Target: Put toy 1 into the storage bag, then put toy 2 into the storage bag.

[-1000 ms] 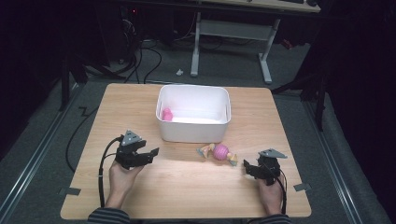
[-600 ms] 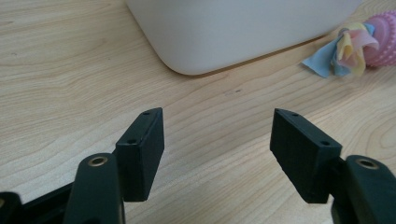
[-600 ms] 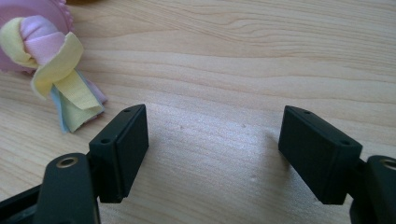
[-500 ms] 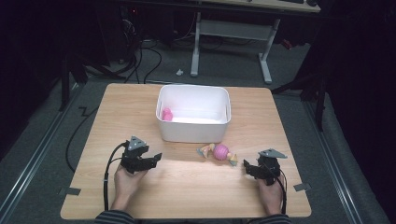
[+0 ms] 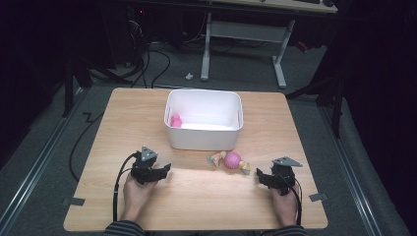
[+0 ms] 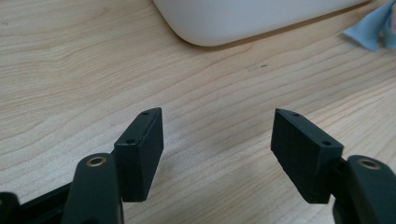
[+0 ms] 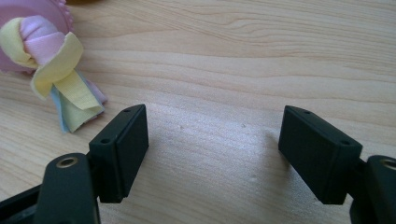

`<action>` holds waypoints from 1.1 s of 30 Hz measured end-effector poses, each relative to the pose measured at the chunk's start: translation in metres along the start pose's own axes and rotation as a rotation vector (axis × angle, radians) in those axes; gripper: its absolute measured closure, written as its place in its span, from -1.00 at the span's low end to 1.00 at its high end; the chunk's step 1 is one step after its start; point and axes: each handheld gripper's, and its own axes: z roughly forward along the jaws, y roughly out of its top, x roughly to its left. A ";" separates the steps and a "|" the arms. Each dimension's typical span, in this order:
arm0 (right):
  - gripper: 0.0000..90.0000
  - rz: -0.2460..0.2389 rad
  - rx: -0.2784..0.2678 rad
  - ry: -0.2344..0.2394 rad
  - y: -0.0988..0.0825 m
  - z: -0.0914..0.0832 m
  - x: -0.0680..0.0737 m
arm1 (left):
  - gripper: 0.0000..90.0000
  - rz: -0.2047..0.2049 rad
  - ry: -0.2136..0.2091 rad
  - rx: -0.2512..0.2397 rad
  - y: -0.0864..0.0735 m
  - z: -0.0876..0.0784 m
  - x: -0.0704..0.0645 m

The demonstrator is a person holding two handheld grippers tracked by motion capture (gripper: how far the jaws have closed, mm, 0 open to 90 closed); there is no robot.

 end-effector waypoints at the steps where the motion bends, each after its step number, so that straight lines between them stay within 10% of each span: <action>1: -0.46 0.000 0.000 0.000 0.000 0.000 0.000 | -0.23 0.003 0.005 0.002 -0.001 0.001 0.000; 33: -0.38 -0.015 0.052 0.034 0.005 -0.003 -0.004 | -0.38 0.012 0.067 -0.001 -0.005 0.012 0.000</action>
